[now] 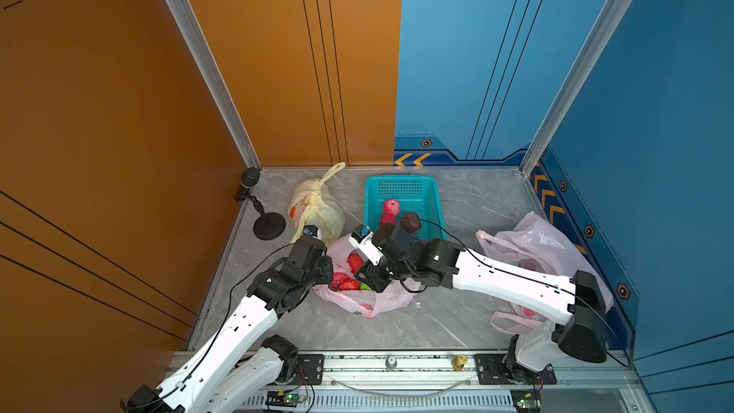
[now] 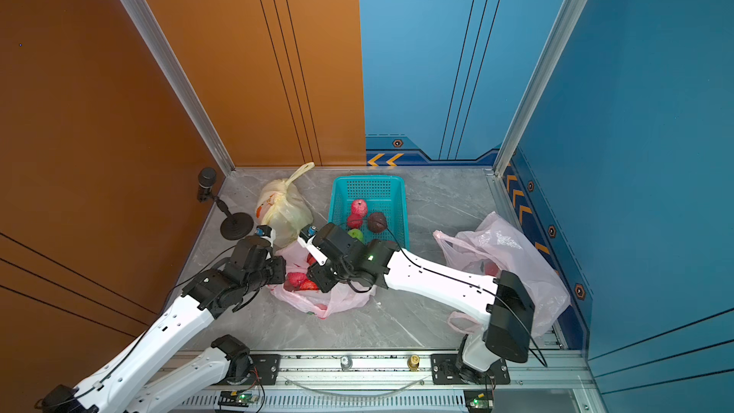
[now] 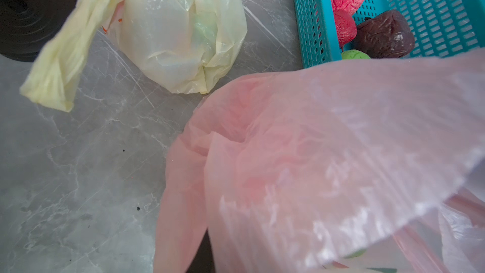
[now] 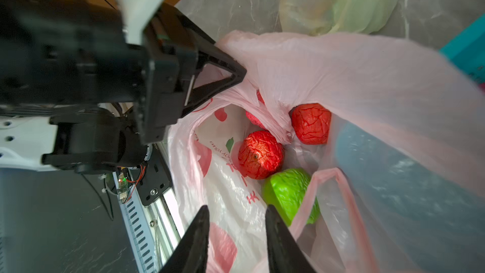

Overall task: Untie the knot of a plastic bag & take out the apple
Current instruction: Untie the plastic bag at the center of the board.

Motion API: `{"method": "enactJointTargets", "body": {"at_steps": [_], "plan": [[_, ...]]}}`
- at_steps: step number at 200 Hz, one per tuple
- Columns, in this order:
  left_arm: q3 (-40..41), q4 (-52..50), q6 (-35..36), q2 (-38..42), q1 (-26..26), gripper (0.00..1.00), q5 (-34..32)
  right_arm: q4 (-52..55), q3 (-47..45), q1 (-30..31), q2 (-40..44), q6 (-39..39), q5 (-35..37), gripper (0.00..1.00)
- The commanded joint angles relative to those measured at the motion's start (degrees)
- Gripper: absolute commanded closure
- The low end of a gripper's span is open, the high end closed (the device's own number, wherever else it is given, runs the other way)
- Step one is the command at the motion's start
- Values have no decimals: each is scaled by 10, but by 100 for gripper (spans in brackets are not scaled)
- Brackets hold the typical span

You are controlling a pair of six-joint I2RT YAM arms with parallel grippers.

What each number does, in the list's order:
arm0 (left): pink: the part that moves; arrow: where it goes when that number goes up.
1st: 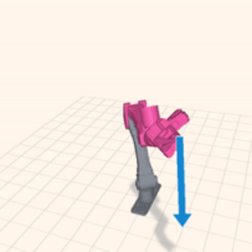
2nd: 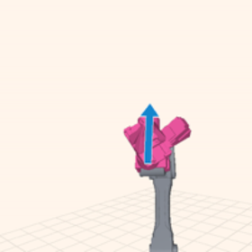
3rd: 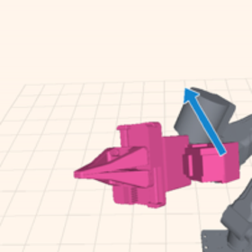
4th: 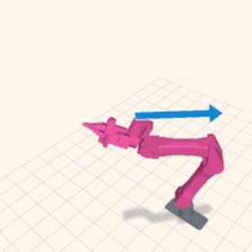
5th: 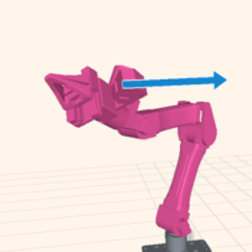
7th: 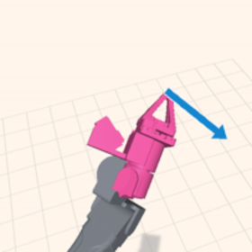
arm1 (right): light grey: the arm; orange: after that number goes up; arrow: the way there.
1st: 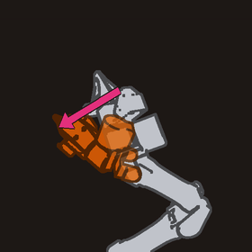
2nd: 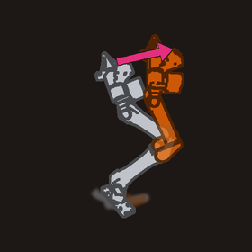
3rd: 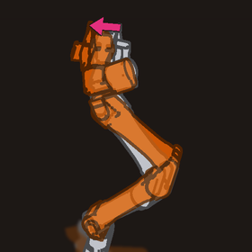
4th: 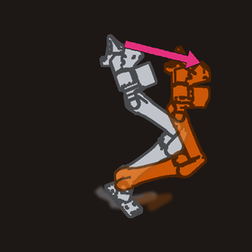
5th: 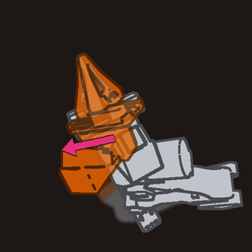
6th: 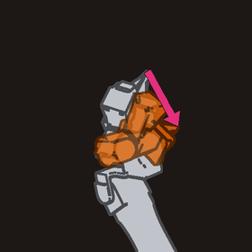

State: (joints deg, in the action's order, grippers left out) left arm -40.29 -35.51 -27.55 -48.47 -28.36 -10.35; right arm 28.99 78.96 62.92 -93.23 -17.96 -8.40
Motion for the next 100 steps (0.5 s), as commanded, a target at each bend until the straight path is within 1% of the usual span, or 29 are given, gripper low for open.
{"method": "enactJointTargets", "body": {"at_steps": [1,31,75,100], "plan": [[26,4,-20,16,-6,81,-22,18,4,3,-45,-29,21,64],[56,14,-40,35,-6,81,-32,47,-33,10,-50,-43,51,65],[90,44,-66,50,-4,82,-53,50,-131,28,-39,-92,59,65],[100,48,-69,61,4,82,-65,50,-161,30,-44,-104,77,65]]}}
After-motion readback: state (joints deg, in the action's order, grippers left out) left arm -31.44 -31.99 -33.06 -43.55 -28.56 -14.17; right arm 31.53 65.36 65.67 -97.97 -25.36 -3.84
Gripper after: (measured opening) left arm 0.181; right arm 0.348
